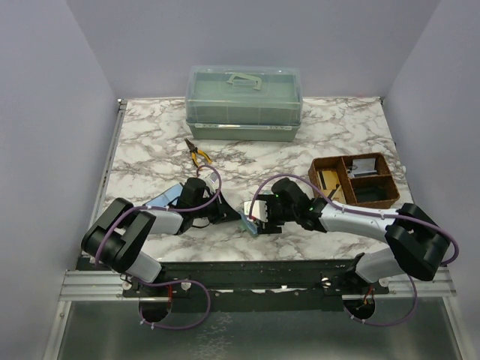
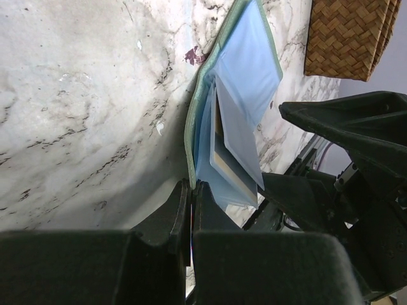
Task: Take the credit cards out of the card holder
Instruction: Remove the credit card from the card holder.
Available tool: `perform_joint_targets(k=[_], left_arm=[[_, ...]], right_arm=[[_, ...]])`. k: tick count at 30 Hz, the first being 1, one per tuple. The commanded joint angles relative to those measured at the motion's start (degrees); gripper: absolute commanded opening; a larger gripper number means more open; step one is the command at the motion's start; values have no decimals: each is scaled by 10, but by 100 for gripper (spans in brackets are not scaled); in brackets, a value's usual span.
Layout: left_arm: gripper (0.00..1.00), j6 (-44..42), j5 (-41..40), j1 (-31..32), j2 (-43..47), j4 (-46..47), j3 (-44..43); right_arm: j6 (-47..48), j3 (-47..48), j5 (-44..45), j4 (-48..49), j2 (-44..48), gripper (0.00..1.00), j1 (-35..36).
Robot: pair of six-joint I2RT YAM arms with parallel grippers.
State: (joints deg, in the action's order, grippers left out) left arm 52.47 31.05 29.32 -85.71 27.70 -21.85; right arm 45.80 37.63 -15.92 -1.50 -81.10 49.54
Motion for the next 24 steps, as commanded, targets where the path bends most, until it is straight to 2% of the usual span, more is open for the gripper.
perform_joint_targets(k=[1, 10, 24], left_arm=[[0, -14, 13, 0, -8, 0, -1], [0, -17, 12, -1, -10, -2, 1], [0, -17, 14, -1, -9, -3, 1]], right_arm=[[-11, 5, -4, -20, 11, 73, -8], [-14, 9, -19, -36, 13, 77, -17], [-55, 15, 27, 2, 8, 73, -25]])
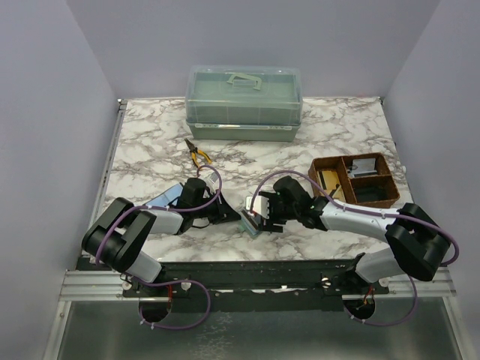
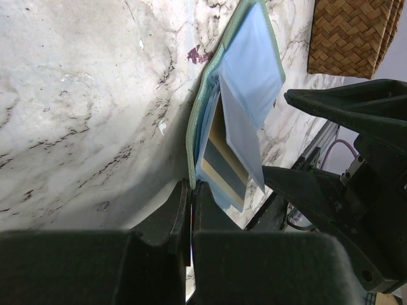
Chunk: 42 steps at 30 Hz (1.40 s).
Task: Take the credit cards out of the card holder
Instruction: Remove the credit card from the card holder.
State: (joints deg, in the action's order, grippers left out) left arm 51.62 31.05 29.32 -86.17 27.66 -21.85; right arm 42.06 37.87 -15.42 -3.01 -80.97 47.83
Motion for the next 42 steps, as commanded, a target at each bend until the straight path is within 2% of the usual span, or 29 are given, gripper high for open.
perform_joint_targets(k=[1, 9, 21, 29, 36, 42], left_arm=[[0, -9, 14, 0, -6, -2, 1], [0, -9, 15, -1, -4, -2, 2], [0, -11, 18, 0, 3, -2, 6], [0, -13, 22, -1, 4, -2, 4], [0, -14, 26, -1, 5, -2, 3], [0, -16, 29, -1, 3, -2, 1]], right_arm=[[-20, 11, 22, 18, 7, 73, -9], [-43, 21, 28, 13, 0, 70, -18], [-105, 39, -16, -13, -15, 57, -52], [-142, 54, -49, -27, -35, 56, -67], [-167, 65, -49, -29, -42, 46, -91], [-186, 68, -43, -18, -47, 45, -95]])
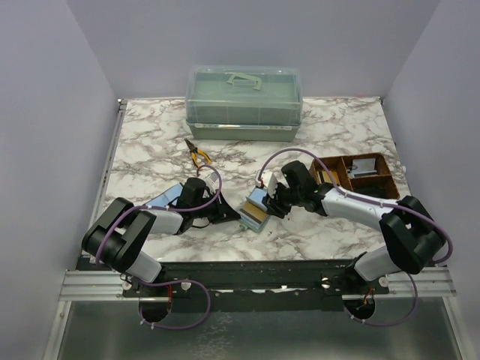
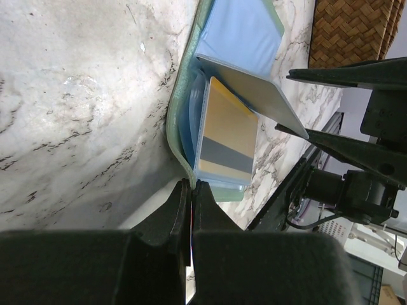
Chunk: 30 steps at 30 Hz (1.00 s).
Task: Take the credit cards out of the card holder
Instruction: Remove the credit card from the card holder.
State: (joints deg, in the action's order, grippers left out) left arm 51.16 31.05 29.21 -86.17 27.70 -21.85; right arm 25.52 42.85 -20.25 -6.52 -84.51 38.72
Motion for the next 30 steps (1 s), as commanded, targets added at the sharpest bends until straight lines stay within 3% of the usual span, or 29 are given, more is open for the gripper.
perform_joint_targets(k=[1, 9, 14, 24, 30], left_arm=[[0, -12, 30, 1, 2, -2, 0], [0, -14, 32, 1, 2, -2, -1], [0, -16, 34, 1, 0, -2, 2], [0, -16, 38, 1, -7, -2, -4], [0, -18, 38, 1, -1, -2, 0]], right_arm=[[-26, 20, 4, 18, -16, 45, -4], [-80, 40, -20, 12, -46, 44, -37], [-85, 40, -53, 8, -43, 39, -65], [-85, 65, -173, 13, -87, 41, -66], [-123, 91, -195, -12, -109, 42, -76]])
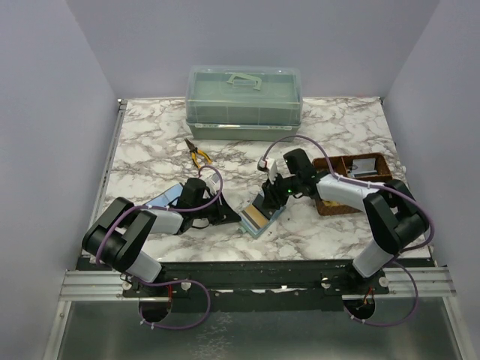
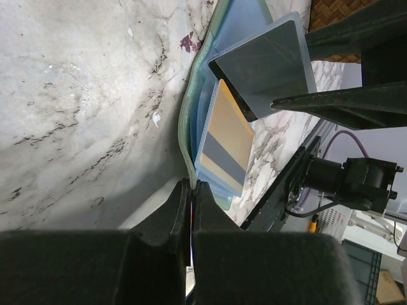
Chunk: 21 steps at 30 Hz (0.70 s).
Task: Take the credit cards out of the card holder
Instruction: Remove the credit card from the card holder.
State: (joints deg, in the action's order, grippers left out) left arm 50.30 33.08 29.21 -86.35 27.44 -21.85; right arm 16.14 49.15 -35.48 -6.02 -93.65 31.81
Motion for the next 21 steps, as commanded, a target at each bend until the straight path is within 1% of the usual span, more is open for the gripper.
perform_joint_targets(k=[1, 2, 3, 6, 8, 10, 12, 14, 16, 18, 20, 21], left_arm=[[0, -10, 19, 1, 2, 1, 0], [0, -10, 19, 1, 3, 1, 0], [0, -10, 18, 0, 5, 1, 0], [0, -11, 15, 1, 8, 1, 0], [0, -12, 12, 1, 6, 1, -1], [0, -12, 4, 1, 11, 1, 0], [2, -13, -12, 1, 32, 1, 2], [13, -14, -39, 0, 75, -9, 8], [35, -19, -73, 0, 139, -47, 9], [58, -18, -113, -1, 217, -92, 7], [78, 6, -143, -2, 299, -109, 11], [85, 23, -152, -2, 333, -107, 13]], right_arm=[[-31, 35, -48, -25, -24, 41, -10], [-31, 40, -54, -33, -31, 39, -11], [-32, 43, -60, -40, -35, 36, -12], [-43, 47, -77, -56, -40, 17, -19], [-56, 50, -85, -67, -42, 7, -30], [-72, 52, -96, -76, -45, 1, -46], [-90, 56, -132, -89, -48, 0, -75], [-120, 59, -195, -95, -51, 0, -103], [-154, 57, -250, -88, -44, 0, -123], [-193, 47, -274, -60, -24, 0, -136], [-226, 34, -281, -31, -2, 0, -143], [-239, 29, -283, -16, 7, 0, -145]])
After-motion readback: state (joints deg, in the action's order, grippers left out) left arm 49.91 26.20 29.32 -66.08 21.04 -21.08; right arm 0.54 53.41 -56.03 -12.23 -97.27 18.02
